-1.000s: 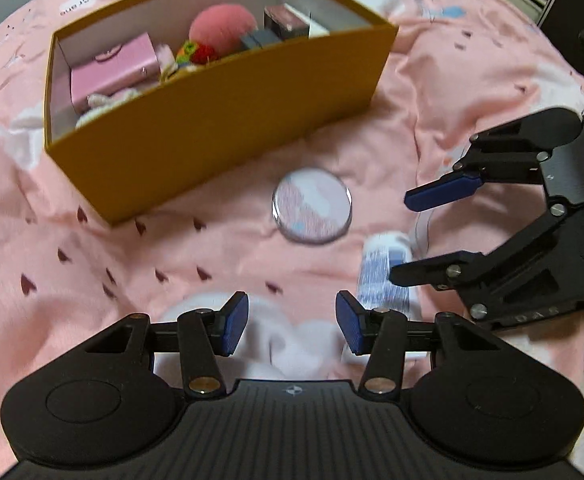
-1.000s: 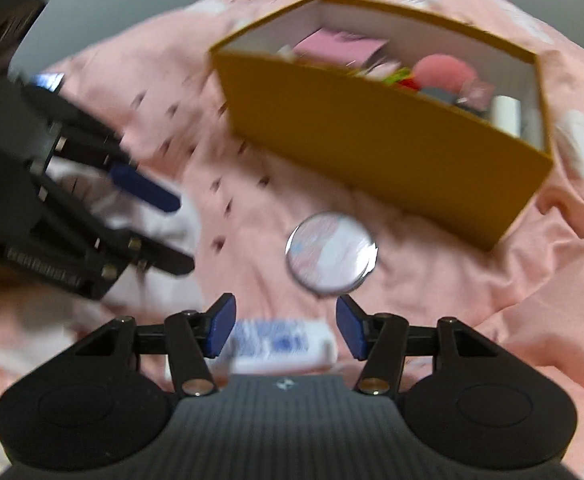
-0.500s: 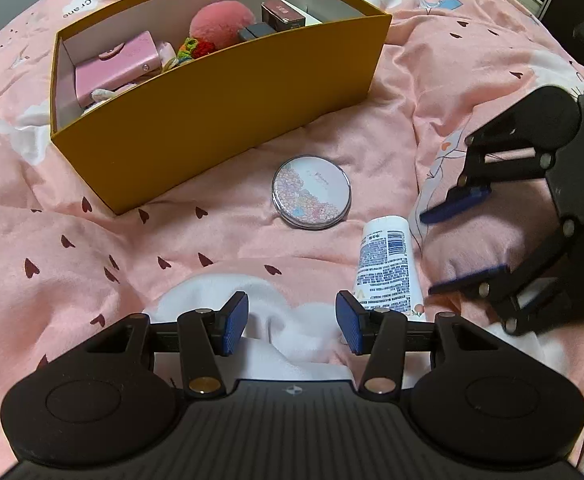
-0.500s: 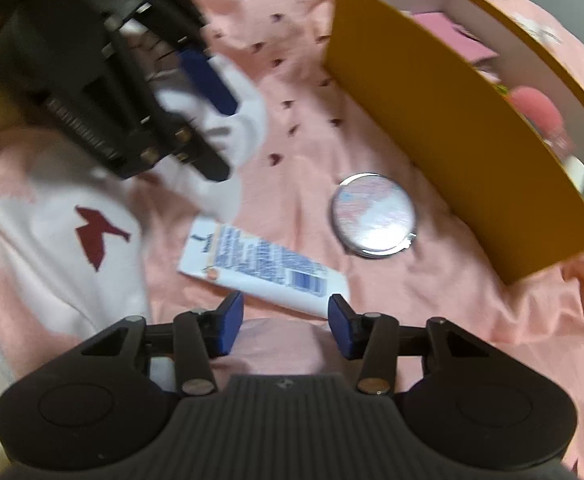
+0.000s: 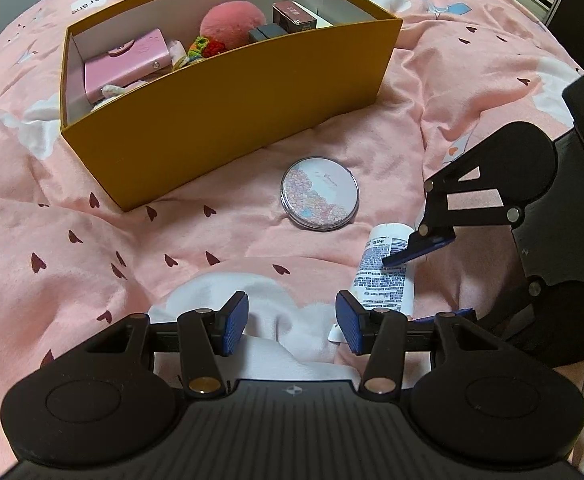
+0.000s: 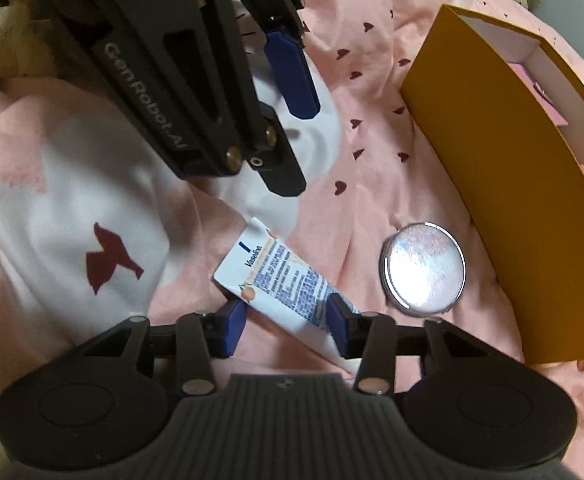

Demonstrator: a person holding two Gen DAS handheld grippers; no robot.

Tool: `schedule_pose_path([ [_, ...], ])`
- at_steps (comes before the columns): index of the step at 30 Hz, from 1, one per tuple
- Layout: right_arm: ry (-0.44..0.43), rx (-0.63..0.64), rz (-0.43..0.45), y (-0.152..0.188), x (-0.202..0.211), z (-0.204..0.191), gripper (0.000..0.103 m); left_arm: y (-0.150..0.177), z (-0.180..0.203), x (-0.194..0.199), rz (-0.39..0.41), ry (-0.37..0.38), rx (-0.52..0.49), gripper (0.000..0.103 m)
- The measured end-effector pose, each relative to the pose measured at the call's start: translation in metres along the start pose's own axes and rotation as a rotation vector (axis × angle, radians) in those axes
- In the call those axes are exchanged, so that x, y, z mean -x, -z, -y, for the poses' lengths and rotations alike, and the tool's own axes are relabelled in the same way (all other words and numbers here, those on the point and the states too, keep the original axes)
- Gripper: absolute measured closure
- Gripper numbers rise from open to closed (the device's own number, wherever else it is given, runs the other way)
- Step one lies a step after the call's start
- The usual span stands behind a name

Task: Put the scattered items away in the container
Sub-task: 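Move both grippers back to the mirror compact and lotion tube on the bed, then grasp the small card with the right gripper while the left grasps the round mirror compact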

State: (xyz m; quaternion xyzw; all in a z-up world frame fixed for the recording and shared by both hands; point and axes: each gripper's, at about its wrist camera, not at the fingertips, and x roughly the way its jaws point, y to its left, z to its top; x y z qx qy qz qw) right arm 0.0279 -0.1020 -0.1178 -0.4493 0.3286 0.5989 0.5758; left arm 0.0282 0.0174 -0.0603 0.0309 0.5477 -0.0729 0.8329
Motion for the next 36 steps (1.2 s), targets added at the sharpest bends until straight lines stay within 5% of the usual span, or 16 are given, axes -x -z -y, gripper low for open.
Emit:
schedule_pose_path([
  [6,0.041,-0.009,0.034,0.001,0.011,0.002,0.072,-0.001,-0.005,0.005,0.028,-0.014,0.030,0.046],
  [13,0.115,-0.167,0.091,0.000,0.027,0.033,0.088,-0.005,-0.017,0.011,0.061,-0.033,0.093,0.046],
  [25,0.141,-0.557,0.155,0.039,0.045,0.080,0.089,-0.008,-0.019,0.010,0.062,-0.019,0.109,0.046],
  [36,0.182,-0.707,0.236,0.042,0.053,0.090,0.089,-0.025,-0.021,-0.006,0.068,0.010,0.142,0.046],
])
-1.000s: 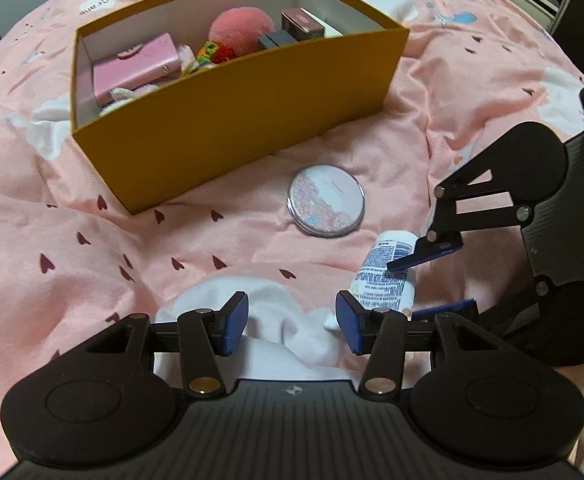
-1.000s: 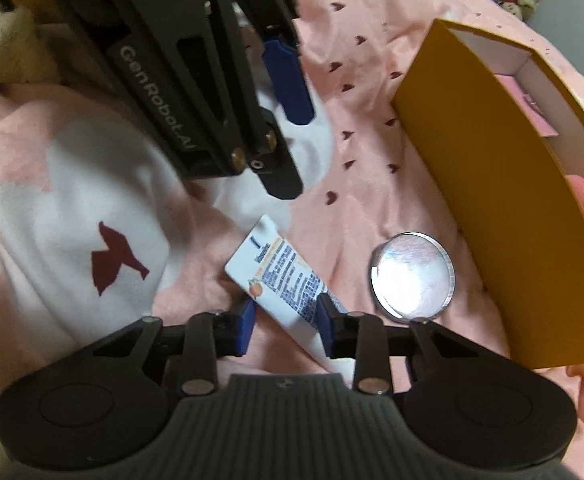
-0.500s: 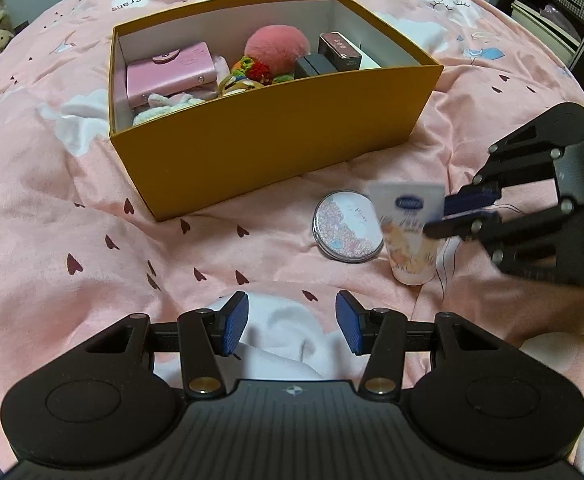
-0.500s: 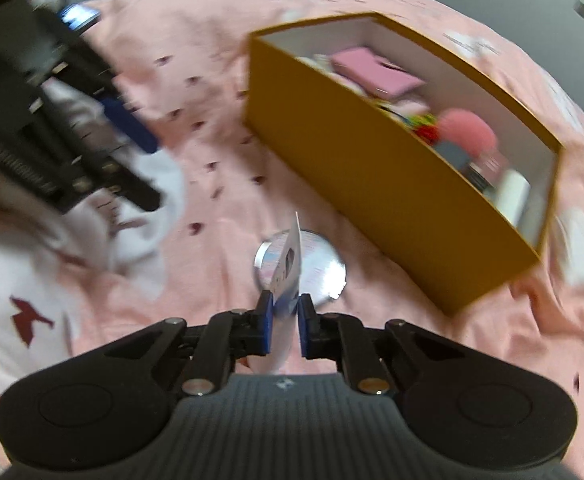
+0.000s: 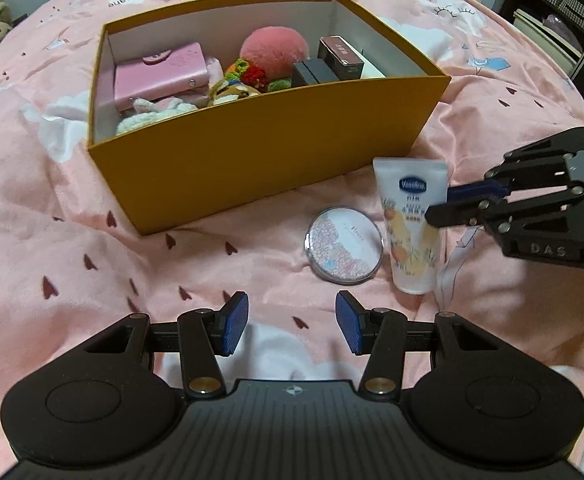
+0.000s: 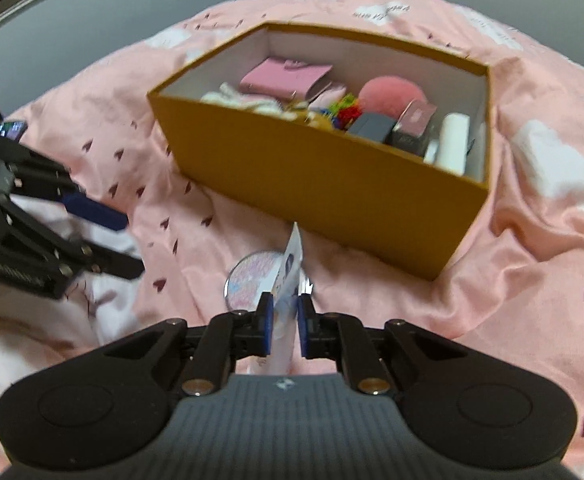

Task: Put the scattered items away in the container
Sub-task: 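Grasp the small card with the right gripper while the left grasps the round mirror compact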

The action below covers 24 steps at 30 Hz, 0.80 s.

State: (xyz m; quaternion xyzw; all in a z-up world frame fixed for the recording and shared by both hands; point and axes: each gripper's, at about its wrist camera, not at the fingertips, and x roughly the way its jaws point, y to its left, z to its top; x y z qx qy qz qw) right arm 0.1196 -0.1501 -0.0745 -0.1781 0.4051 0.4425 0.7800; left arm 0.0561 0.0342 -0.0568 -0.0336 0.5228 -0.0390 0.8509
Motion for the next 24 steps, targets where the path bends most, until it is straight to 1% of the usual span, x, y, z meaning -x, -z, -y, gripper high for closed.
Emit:
schedule_pose_path([
  [5,0.082,-0.035,0.071,-0.007,0.013,0.011,0.090,-0.013,0.000,-0.006,0.006,0.031,0.033,0.046],
  [8,0.115,-0.089,0.100,-0.009,0.015,0.020,0.090,-0.020,0.000,-0.016,-0.004,0.054,0.055,0.046],
  [10,0.127,-0.104,0.088,-0.006,0.012,0.024,0.090,-0.023,-0.001,-0.025,-0.021,0.069,0.063,0.046],
  [13,0.148,-0.102,0.046,0.003,0.005,0.025,0.090,-0.024,-0.003,-0.041,-0.047,0.085,0.080,0.046],
  [15,0.156,-0.108,0.030,0.009,0.002,0.026,0.090,-0.022,-0.005,-0.050,-0.058,0.084,0.097,0.046],
  [19,0.157,-0.153,0.033,0.015,0.003,0.033,0.089,-0.023,-0.008,-0.067,-0.076,0.113,0.126,0.045],
  [22,0.155,-0.183,0.032,0.018,0.002,0.036,0.085,-0.024,-0.009,-0.077,-0.071,0.115,0.147,0.042],
  [24,0.155,-0.190,0.036,0.018,0.002,0.037,0.084,-0.026,-0.008,-0.084,-0.070,0.120,0.164,0.041],
])
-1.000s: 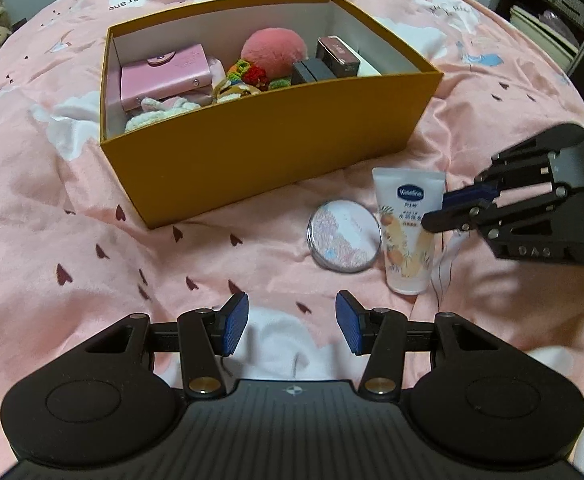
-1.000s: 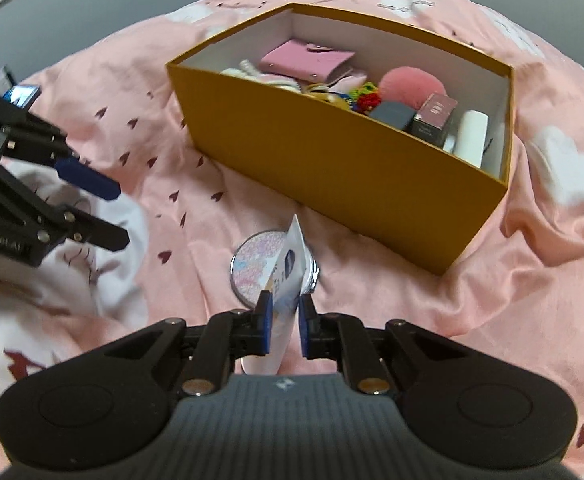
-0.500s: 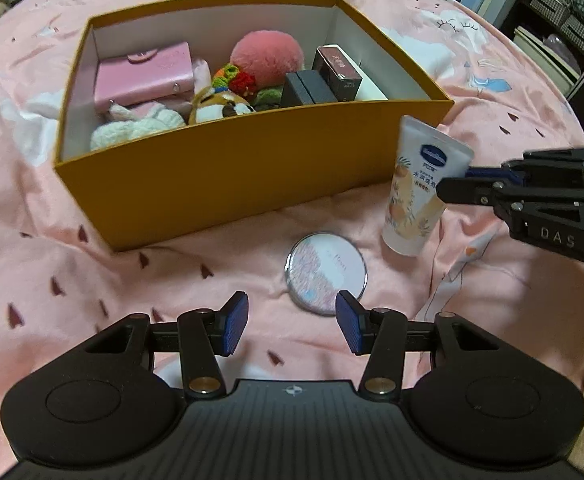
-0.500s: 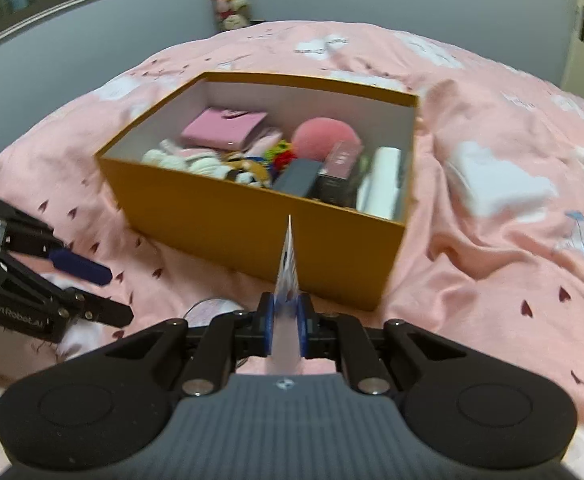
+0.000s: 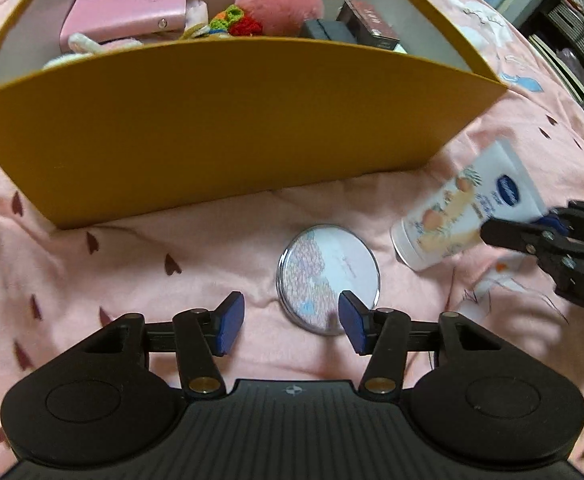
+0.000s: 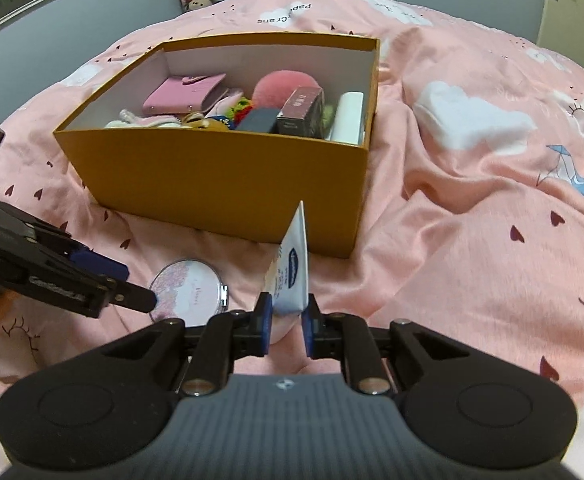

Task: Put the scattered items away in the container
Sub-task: 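Grasp the small card with the right gripper while the left grasps the round mirror compact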

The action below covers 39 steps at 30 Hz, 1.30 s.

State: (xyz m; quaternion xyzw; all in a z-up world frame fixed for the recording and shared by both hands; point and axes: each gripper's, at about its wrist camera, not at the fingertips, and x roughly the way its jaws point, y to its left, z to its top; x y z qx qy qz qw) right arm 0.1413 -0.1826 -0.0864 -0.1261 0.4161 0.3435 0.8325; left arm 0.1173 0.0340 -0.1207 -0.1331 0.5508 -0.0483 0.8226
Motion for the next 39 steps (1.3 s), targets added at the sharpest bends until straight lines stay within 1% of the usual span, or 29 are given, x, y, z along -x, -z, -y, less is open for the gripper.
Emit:
schedule_pose_path([
  [3,-0.008,-0.013,0.016,-0.001,0.001,0.002,0.084,-0.003,-0.001,-0.013,-0.009,0.018,0.027,0.041],
  [5,-0.009,-0.023,0.030,-0.002,0.001,0.003,0.083,-0.004,-0.003,-0.019,-0.007,0.031,0.043,0.036],
  [7,-0.013,-0.031,0.045,-0.003,0.003,0.005,0.083,-0.005,-0.004,-0.022,-0.003,0.048,0.055,0.035],
  [13,-0.023,-0.034,0.061,-0.003,0.006,0.006,0.083,-0.005,-0.005,-0.032,0.007,0.073,0.055,0.026],
  [16,-0.024,-0.034,0.067,-0.002,0.007,0.006,0.083,-0.005,-0.003,-0.034,0.012,0.073,0.052,0.026],
  [18,-0.020,-0.035,0.068,-0.001,0.007,0.005,0.083,-0.004,-0.002,-0.032,0.019,0.074,0.045,0.032],
  [20,-0.017,-0.035,0.071,-0.001,0.007,0.005,0.086,-0.002,0.000,-0.029,0.028,0.076,0.038,0.044],
  [21,-0.017,-0.036,0.072,-0.001,0.008,0.005,0.087,-0.001,0.001,-0.026,0.033,0.071,0.035,0.047],
  [23,-0.017,-0.037,0.076,-0.001,0.009,0.005,0.089,0.001,0.004,-0.021,0.050,0.057,0.019,0.057],
  [24,-0.016,-0.038,0.079,-0.001,0.009,0.006,0.089,0.002,0.005,-0.018,0.061,0.053,0.010,0.060],
  [26,-0.014,-0.042,0.084,-0.001,0.010,0.006,0.090,0.005,0.009,-0.010,0.089,0.058,-0.016,0.071],
  [27,-0.014,-0.043,0.084,-0.001,0.010,0.007,0.090,0.005,0.011,-0.006,0.100,0.063,-0.028,0.073],
  [28,-0.014,-0.045,0.084,-0.001,0.010,0.007,0.090,0.004,0.014,-0.003,0.110,0.072,-0.041,0.077],
  [29,-0.013,-0.046,0.083,-0.001,0.010,0.007,0.090,0.004,0.017,0.000,0.119,0.086,-0.053,0.079],
  [34,-0.013,-0.046,0.081,0.000,0.009,0.007,0.090,0.003,0.024,0.012,0.134,0.128,-0.087,0.079],
  [37,-0.013,-0.049,0.080,0.000,0.009,0.007,0.090,0.003,0.032,0.007,0.114,0.139,-0.098,0.079],
  [39,-0.011,-0.052,0.079,0.001,0.009,0.007,0.090,0.004,0.036,0.001,0.101,0.132,-0.100,0.080],
])
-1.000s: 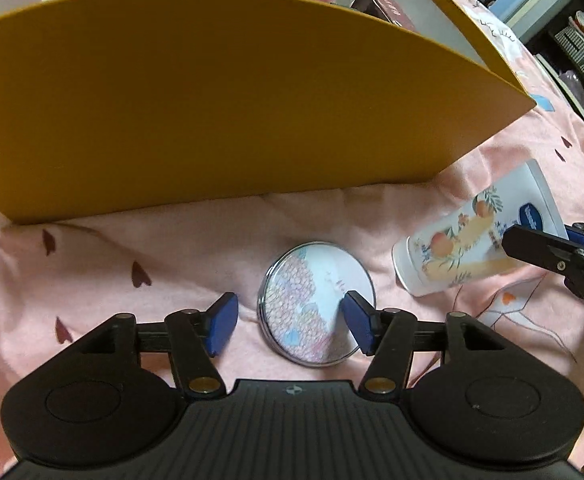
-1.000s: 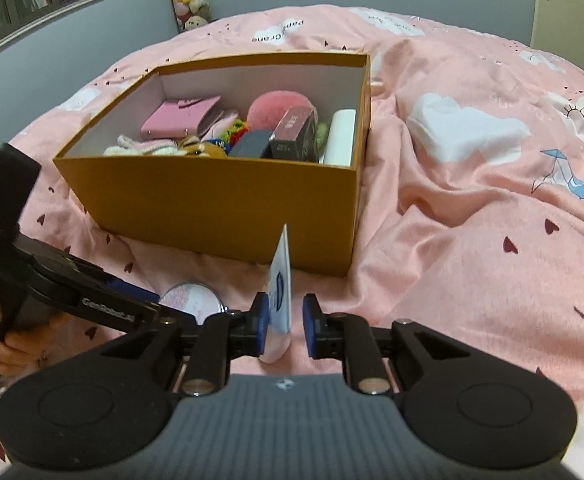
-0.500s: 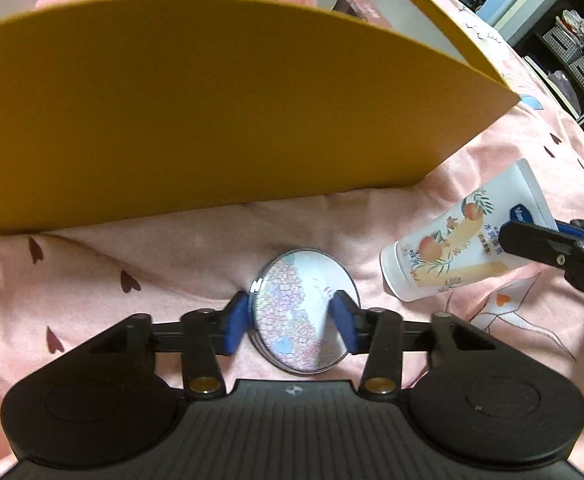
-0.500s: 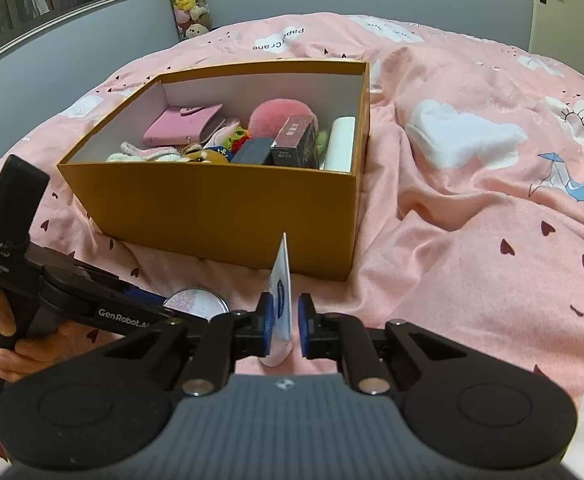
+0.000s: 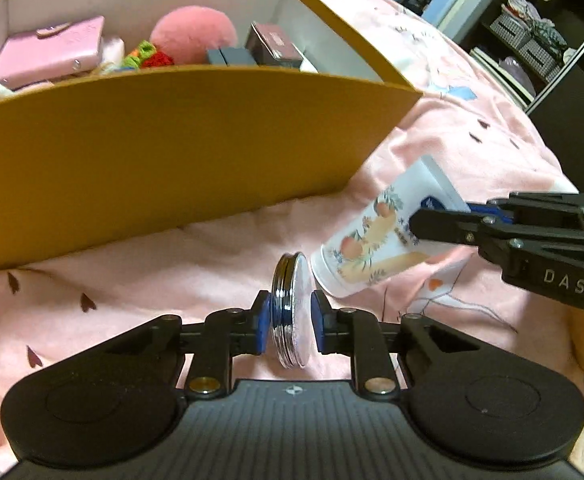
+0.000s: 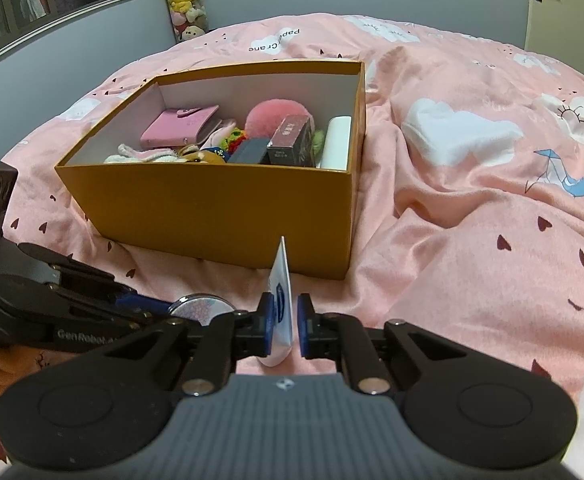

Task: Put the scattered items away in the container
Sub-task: 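Grasp the small card with the right gripper while the left grasps the round mirror compact, then carry the compact and card over the orange box and lower them inside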

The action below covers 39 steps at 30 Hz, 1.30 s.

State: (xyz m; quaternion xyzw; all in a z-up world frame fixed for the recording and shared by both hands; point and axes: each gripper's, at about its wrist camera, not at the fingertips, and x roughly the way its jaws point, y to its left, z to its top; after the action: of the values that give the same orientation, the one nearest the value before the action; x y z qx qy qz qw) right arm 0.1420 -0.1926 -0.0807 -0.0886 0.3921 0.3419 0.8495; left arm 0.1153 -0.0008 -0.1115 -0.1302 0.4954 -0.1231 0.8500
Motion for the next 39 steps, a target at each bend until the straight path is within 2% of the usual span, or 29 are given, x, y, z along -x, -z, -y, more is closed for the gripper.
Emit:
schedule_pose_path([
  [1,0.001,-0.001,0.000,0.000,0.000,0.000,0.090,0.001,0.000,-0.002,0.000,-0.009,0.000,0.083],
  [7,-0.009,-0.010,0.007,0.000,0.002,0.000,0.095,0.003,-0.002,0.006,0.017,0.014,0.027,0.088],
  [12,-0.015,0.011,0.034,-0.006,0.010,-0.004,0.096,0.002,0.002,0.021,0.050,0.020,0.024,0.088],
  [16,-0.028,0.026,0.062,-0.014,0.021,-0.009,0.096,0.000,0.000,0.042,0.091,0.028,0.040,0.088],
  [24,-0.113,0.035,0.141,-0.042,0.053,-0.020,0.097,-0.012,-0.007,0.099,0.210,0.025,0.072,0.088],
  [31,-0.151,0.085,0.253,-0.084,0.068,-0.039,0.097,-0.041,-0.018,0.137,0.291,-0.025,0.081,0.088],
  [39,-0.182,0.069,0.339,-0.130,0.050,-0.060,0.097,-0.079,-0.033,0.149,0.345,-0.115,0.080,0.088],
])
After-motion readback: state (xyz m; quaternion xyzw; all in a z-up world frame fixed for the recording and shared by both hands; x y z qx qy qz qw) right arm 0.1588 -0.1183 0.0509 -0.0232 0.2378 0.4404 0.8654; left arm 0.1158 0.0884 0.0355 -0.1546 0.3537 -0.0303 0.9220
